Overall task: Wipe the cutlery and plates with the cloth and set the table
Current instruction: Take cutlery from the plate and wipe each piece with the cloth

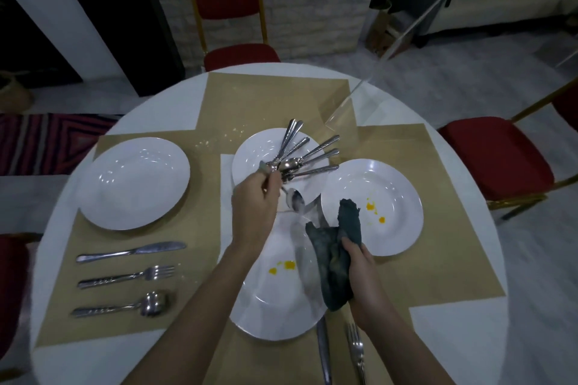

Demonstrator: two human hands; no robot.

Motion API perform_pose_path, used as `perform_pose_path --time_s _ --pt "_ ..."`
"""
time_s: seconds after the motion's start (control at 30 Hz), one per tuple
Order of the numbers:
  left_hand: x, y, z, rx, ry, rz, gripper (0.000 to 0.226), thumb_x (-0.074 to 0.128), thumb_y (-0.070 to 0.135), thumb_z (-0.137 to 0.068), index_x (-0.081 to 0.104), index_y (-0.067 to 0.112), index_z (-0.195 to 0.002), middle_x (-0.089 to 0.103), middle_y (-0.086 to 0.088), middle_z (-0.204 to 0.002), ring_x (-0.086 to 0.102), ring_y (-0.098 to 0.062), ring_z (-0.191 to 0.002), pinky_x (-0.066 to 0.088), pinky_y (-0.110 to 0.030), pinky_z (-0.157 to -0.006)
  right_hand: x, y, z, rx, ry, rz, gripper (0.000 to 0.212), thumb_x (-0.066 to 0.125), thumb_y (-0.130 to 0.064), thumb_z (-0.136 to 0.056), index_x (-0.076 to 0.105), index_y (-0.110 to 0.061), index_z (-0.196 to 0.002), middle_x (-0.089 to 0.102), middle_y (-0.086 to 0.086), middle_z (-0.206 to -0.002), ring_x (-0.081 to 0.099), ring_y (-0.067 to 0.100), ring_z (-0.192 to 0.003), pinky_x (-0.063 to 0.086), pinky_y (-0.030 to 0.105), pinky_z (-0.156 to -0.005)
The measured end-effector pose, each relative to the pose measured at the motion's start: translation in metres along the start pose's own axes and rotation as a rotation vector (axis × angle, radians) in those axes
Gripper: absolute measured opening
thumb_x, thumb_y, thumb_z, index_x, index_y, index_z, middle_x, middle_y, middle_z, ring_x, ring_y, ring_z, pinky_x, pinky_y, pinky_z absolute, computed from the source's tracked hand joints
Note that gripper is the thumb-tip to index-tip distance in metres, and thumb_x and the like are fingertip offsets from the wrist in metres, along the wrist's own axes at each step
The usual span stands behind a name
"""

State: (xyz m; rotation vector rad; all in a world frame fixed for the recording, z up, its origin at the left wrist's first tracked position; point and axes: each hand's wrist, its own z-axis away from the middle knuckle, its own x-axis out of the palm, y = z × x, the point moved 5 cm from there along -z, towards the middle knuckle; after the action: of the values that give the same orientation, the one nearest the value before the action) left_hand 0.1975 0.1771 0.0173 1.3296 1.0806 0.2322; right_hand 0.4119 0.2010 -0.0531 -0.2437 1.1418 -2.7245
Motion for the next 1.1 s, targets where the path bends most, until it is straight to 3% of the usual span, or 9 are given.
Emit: perform_pose_path --time_s 0.1,0.3,0.47,0.6,0.7,0.83,0.9,1.0,1.1 --pt "-0.017 -0.010 0.064 -0.289 0.137 0.260 0.038 0.053 0.031 -0.097 0.066 0.011 -0.067 0.060 0.005 -0.052 0.053 -0.003 -0.047 0.043 -0.015 -0.049 -0.003 0.010 0.018 -0.001 -0.033 -0.124 0.028 0.052 -0.032 -0.098 0.057 -0.024 -0.124 0.070 -0.001 -0.109 0.065 0.020 -0.102 0.052 0.036 -0.083" --pt "-0.009 0.007 0.194 -0.584 0.251 0.557 0.035 0.058 0.029 -0.094 0.071 0.010 -0.068 0.067 -0.007 -0.061 0.059 -0.013 -0.055 0.052 -0.035 -0.066 -0.021 0.027 0.056 0.095 -0.044 -0.172 0.034 0.047 -0.041 -0.099 0.059 -0.015 -0.118 0.067 0.008 -0.110 0.062 0.025 -0.104 0.047 0.041 -0.097" --pt "0.013 0.037 0.259 -0.574 0.182 0.613 0.021 0.062 0.014 -0.091 0.073 0.009 -0.074 0.067 -0.007 -0.064 0.059 -0.011 -0.058 0.052 -0.024 -0.057 -0.045 0.038 0.079 0.119 -0.147 -0.271 0.046 0.054 -0.040 -0.095 0.062 -0.002 -0.120 0.065 0.013 -0.098 0.061 0.027 -0.097 0.045 0.038 -0.093" --pt "0.017 0.045 0.280 -0.505 0.097 0.578 0.023 0.061 0.010 -0.091 0.074 0.011 -0.072 0.067 -0.012 -0.064 0.058 -0.011 -0.055 0.050 -0.022 -0.053 -0.066 0.035 0.087 -0.039 -0.168 -0.206 0.030 0.065 -0.027 -0.091 0.066 -0.008 -0.113 0.073 0.015 -0.098 0.069 0.031 -0.089 0.054 0.042 -0.083" --pt "0.013 0.045 0.284 -0.381 -0.045 0.458 0.028 0.058 0.019 -0.094 0.070 0.015 -0.069 0.060 -0.010 -0.056 0.051 -0.011 -0.050 0.045 -0.024 -0.051 -0.083 0.028 0.088 -0.133 -0.097 -0.106 0.022 0.064 -0.019 -0.092 0.064 -0.008 -0.110 0.074 0.010 -0.089 0.070 0.023 -0.080 0.054 0.033 -0.068" --pt "0.018 0.047 0.290 -0.241 -0.306 0.236 0.031 0.057 0.020 -0.095 0.064 0.018 -0.065 0.057 0.000 -0.053 0.049 -0.006 -0.047 0.041 -0.021 -0.051 -0.094 0.022 0.093 -0.188 -0.008 -0.015 0.020 0.066 -0.021 -0.090 0.063 -0.008 -0.106 0.072 0.006 -0.086 0.068 0.020 -0.077 0.054 0.032 -0.070" --pt "0.023 0.048 0.292 -0.174 -0.319 0.074 0.029 0.056 0.017 -0.095 0.061 0.014 -0.067 0.055 -0.002 -0.055 0.048 -0.004 -0.050 0.039 -0.019 -0.054 -0.095 0.026 0.098 -0.183 -0.029 0.000 0.024 0.066 -0.026 -0.091 0.064 -0.005 -0.104 0.071 0.009 -0.084 0.068 0.022 -0.075 0.054 0.034 -0.069" --pt "0.024 0.053 0.290 -0.107 -0.270 -0.118 0.027 0.049 0.018 -0.097 0.054 0.019 -0.070 0.054 0.002 -0.058 0.050 -0.005 -0.054 0.036 -0.017 -0.053 -0.086 0.044 0.105 -0.056 -0.160 -0.020 0.036 0.055 -0.037 -0.096 0.066 -0.006 -0.111 0.074 0.013 -0.098 0.070 0.026 -0.091 0.056 0.036 -0.084" --pt "0.026 0.055 0.295 -0.214 -0.306 0.001 0.024 0.042 0.020 -0.101 0.050 0.032 -0.082 0.054 0.011 -0.068 0.055 0.011 -0.061 0.042 -0.005 -0.057 -0.079 0.065 0.109 0.194 -0.178 -0.257 0.049 0.045 -0.045 -0.099 0.058 -0.007 -0.127 0.063 0.019 -0.124 0.058 0.032 -0.118 0.040 0.046 -0.108"
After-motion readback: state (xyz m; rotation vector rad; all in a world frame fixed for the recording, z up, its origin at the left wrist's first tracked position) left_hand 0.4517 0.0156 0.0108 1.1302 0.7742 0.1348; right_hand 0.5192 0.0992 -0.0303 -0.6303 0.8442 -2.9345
